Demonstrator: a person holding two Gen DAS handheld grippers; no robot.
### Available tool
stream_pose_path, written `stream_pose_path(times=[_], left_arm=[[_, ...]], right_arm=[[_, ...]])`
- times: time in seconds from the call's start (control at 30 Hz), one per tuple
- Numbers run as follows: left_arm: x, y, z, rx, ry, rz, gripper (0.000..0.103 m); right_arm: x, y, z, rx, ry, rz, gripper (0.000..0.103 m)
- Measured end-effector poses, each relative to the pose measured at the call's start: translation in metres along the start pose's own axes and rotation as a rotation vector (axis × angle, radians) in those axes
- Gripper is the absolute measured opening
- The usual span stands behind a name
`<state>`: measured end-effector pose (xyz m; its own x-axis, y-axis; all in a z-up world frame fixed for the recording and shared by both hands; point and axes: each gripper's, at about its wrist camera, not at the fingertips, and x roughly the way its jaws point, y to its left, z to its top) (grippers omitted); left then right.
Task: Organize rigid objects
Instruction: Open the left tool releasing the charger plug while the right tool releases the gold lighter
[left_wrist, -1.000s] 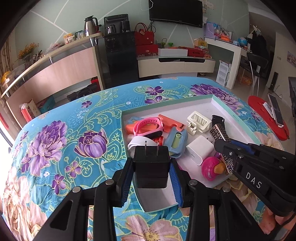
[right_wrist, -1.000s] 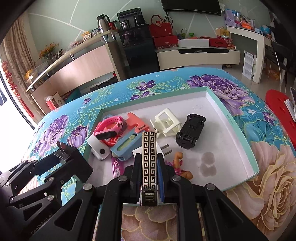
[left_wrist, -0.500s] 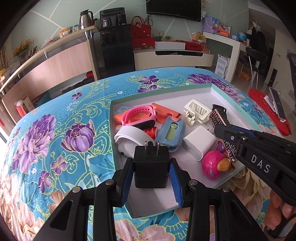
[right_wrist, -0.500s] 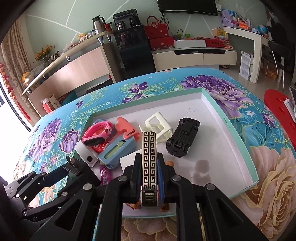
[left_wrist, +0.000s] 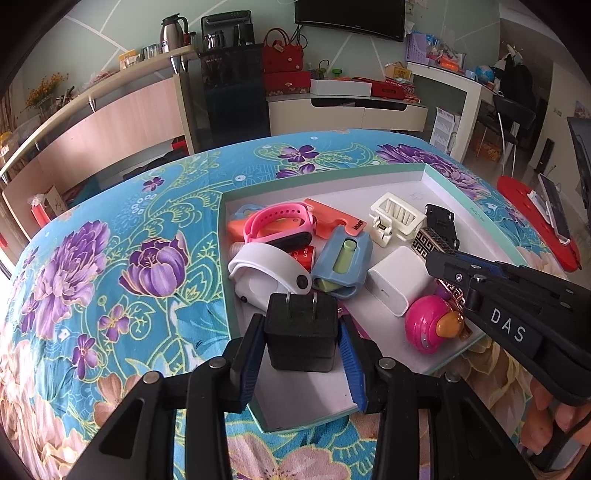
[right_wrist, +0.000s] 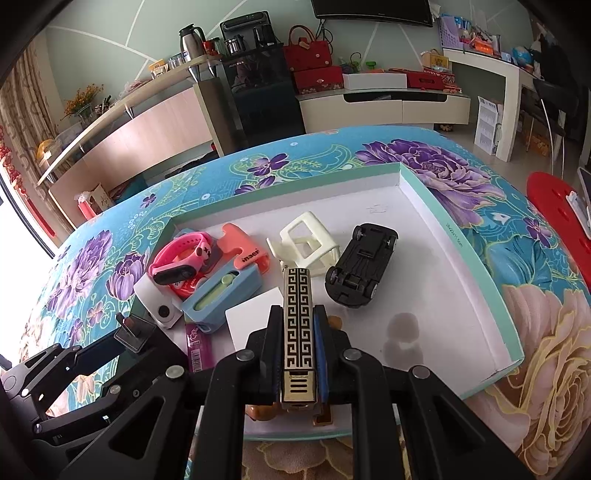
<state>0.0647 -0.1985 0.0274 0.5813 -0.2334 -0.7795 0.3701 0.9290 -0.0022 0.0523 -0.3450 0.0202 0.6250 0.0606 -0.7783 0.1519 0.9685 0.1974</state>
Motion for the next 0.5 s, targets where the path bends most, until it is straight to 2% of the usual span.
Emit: stream_pose_path(times=[0.1, 0.17, 0.23, 0.37, 0.43, 0.5], left_arm=[[-0.004, 0.001, 0.001, -0.007, -0.005, -0.008, 0.064], [-0.008, 0.001, 0.001, -0.005, -0.010, -0.002, 0.066], [-0.011, 0.002, 0.001, -0.005, -0.009, 0.010, 0.066], [-0.021, 0.009, 0.000, -0.023, -0.011, 0.025, 0.070], [-0.026, 0.014, -0.001, -0.034, -0.016, 0.041, 0.074], [-0.030, 0.020, -0.002, -0.047, -0.016, 0.058, 0.080]], right_arm=[[-0.001, 0.001, 0.000, -0.004, 0.003, -0.016, 0.018], [-0.003, 0.001, 0.001, -0.005, 0.006, -0.021, 0.025], [-0.005, 0.002, 0.001, -0.010, 0.008, -0.029, 0.044], [-0.011, 0.006, 0.002, -0.020, 0.005, -0.035, 0.048], [-0.014, 0.009, 0.002, -0.031, 0.005, -0.041, 0.059], [-0.018, 0.012, 0.001, -0.042, 0.001, -0.046, 0.065]])
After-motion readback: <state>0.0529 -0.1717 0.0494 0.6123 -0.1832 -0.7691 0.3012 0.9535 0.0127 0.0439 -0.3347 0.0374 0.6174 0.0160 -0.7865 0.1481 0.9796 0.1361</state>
